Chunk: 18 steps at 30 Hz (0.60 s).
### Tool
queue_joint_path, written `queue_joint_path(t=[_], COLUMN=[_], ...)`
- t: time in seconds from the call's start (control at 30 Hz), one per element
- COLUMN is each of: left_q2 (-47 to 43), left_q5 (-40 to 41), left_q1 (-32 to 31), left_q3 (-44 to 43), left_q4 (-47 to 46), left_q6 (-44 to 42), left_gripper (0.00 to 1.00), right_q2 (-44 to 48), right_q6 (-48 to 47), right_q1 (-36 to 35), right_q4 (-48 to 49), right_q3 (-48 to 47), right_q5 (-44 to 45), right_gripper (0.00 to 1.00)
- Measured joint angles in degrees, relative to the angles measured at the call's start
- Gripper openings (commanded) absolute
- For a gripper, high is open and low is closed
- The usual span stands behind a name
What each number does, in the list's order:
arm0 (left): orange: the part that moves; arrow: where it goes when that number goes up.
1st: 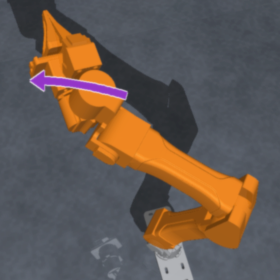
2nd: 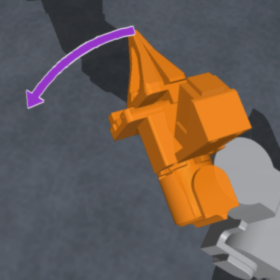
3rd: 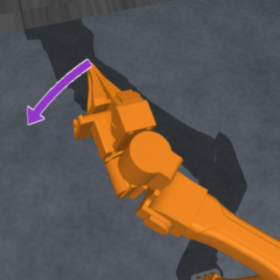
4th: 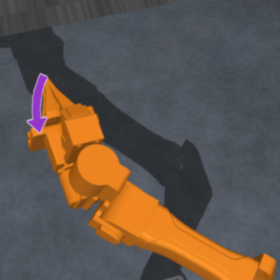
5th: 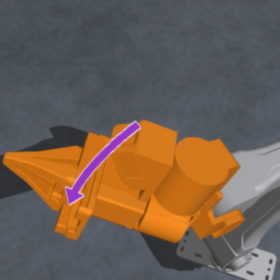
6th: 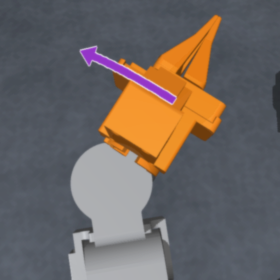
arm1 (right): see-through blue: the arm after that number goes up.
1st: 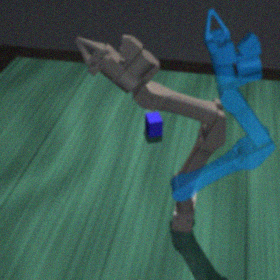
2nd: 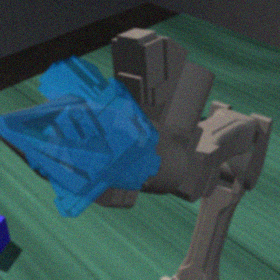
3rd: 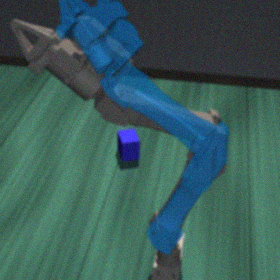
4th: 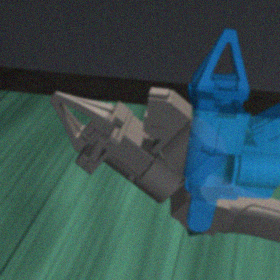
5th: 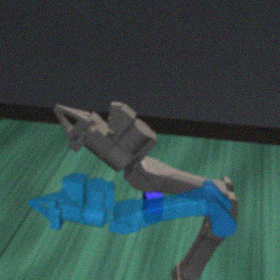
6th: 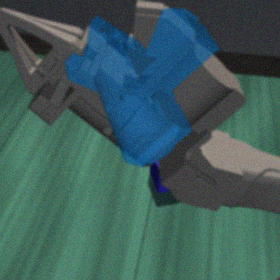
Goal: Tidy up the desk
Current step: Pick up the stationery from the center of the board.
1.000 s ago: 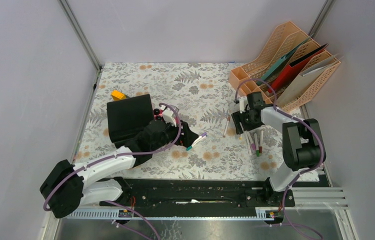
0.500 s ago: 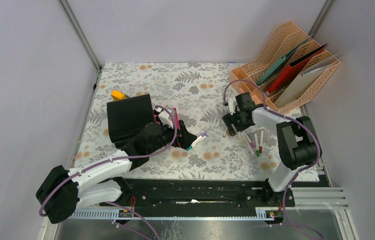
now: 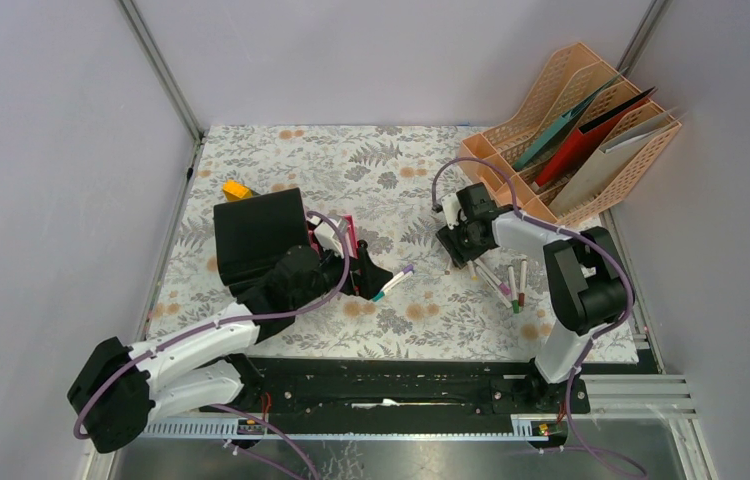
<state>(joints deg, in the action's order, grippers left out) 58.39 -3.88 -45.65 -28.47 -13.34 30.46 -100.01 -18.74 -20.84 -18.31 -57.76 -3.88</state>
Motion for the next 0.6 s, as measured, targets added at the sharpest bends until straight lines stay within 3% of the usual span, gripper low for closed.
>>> queue_joint_path(t=[0.37, 0.47, 0.6], left_q2=[-1.5, -2.0, -3.3], left_q5=[0.0, 0.0, -0.6], left_q1=[0.0, 0.0, 0.0], left_q3=[0.0, 0.0, 1.2], left_q4=[0.7, 0.8, -0.5], left_q6=[0.0, 0.0, 0.6], left_gripper=[0.99, 0.99, 0.99], right_q2=[-1.1, -1.1, -1.1], right_q6=[-0.7, -0.8, -1.0], right_q1=[-1.0, -1.0, -1.0], right_q4=[0.6, 0.8, 0.8], right_q3=[-1.1, -1.1, -1.1], right_q5=[0.6, 1.5, 1.5], right_gripper=[0.19, 0.02, 0.0])
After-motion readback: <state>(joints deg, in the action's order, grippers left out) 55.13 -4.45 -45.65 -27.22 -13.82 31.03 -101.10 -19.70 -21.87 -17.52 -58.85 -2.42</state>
